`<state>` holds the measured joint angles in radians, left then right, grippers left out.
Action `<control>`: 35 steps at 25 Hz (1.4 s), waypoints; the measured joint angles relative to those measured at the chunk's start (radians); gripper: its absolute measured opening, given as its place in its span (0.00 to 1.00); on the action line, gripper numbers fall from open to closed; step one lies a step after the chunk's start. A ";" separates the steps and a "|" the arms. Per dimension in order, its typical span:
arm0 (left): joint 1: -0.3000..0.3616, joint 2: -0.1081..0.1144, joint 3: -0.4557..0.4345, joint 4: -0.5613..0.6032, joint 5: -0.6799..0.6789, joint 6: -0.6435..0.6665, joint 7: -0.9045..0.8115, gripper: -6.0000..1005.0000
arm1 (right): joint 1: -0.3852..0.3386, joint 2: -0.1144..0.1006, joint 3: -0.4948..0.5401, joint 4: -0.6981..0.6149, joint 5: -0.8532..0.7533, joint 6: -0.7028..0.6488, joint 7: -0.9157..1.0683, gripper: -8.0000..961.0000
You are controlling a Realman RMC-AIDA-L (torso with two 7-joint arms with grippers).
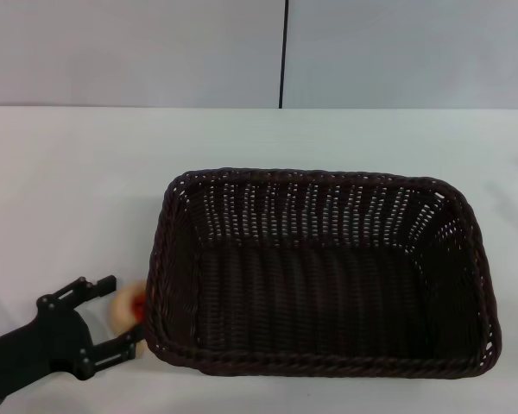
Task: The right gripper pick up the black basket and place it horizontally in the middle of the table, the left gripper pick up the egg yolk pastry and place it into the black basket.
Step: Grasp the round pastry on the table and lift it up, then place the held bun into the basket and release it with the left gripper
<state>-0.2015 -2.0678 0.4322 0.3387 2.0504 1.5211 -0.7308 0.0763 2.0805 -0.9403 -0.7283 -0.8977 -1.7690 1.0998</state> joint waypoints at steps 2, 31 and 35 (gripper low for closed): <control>-0.006 -0.001 0.001 -0.002 0.013 -0.004 0.000 0.74 | 0.009 0.000 0.020 0.031 0.011 -0.016 0.000 0.71; -0.077 0.001 -0.365 -0.108 -0.040 0.428 0.060 0.24 | 0.112 -0.001 0.298 0.483 0.080 -0.127 -0.170 0.71; -0.132 -0.001 -0.248 -0.178 -0.037 0.425 0.079 0.22 | 0.116 0.000 0.298 0.494 0.080 -0.134 -0.170 0.71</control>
<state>-0.3335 -2.0689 0.1840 0.1611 2.0136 1.9466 -0.6518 0.1919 2.0804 -0.6421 -0.2344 -0.8173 -1.9028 0.9300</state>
